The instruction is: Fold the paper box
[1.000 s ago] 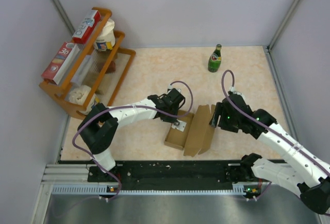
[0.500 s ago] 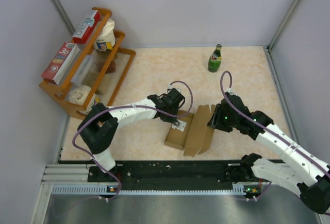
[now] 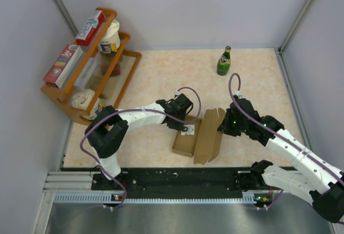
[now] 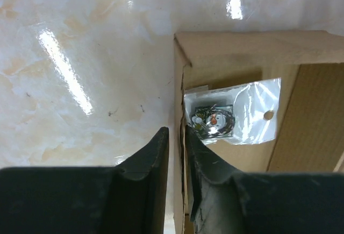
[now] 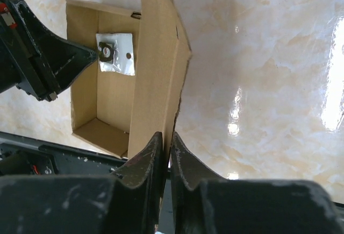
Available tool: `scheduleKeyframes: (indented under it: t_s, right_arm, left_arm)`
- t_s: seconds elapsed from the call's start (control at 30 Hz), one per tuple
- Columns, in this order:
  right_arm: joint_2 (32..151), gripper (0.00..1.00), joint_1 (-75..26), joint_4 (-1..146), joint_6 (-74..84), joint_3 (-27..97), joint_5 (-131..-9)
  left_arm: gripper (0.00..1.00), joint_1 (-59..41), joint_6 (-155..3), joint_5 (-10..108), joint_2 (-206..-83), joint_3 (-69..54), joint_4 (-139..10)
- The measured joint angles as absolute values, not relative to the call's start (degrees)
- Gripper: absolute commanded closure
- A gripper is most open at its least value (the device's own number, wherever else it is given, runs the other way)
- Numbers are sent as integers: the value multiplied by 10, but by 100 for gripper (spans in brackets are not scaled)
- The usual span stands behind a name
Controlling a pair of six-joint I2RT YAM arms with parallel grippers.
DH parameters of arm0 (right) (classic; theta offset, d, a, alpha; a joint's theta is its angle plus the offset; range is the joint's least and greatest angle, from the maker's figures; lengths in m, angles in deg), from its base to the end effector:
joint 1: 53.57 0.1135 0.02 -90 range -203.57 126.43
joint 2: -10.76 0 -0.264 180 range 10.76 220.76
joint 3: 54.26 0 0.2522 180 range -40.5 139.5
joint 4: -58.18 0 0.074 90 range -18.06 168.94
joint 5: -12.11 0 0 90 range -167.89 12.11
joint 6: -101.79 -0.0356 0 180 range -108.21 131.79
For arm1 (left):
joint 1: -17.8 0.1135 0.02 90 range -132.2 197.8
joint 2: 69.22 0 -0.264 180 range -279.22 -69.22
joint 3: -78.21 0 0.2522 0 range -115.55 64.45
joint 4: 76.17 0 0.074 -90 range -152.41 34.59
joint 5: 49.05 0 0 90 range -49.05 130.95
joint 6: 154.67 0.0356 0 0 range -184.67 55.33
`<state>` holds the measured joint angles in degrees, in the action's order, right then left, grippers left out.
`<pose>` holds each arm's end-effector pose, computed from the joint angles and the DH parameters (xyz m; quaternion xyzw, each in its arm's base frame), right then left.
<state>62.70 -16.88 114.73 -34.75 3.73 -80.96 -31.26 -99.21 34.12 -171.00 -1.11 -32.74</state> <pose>0.1437 0.1047 0.2634 0.0898 0.9366 0.2055 0.2693 0.2336 -0.2628 0.1758 0.1110 0.9700 -0.0955 0.1942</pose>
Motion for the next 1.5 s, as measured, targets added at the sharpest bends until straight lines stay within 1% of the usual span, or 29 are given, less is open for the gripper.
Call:
scheduleKeyframes:
  t_s: [0.03, 0.2, 0.53, 0.83, 1.17, 1.33, 1.5]
  right_arm:
    - [627, 94, -169, 1147, -347, 37, -810]
    - [627, 96, -169, 1147, -341, 37, -812]
    - [648, 96, -169, 1155, -306, 42, -819]
    - [694, 100, -169, 1186, -243, 102, -843]
    - [750, 100, -169, 1199, -100, 204, -874]
    - [808, 100, -169, 1191, -20, 249, -875]
    - [867, 100, -169, 1180, 60, 288, -866]
  left_arm:
    - [71, -313, -992, 341, -1710, -11, -327]
    - [66, -313, -991, 346, -1710, -11, -325]
    - [63, -312, -979, 350, -1674, -51, -293]
    - [62, -312, -974, 362, -1637, -52, -283]
    - [60, -295, -927, 385, -1522, -49, -289]
    - [60, -253, -904, 405, -1465, -10, -311]
    - [62, -208, -894, 431, -1439, 23, -318]
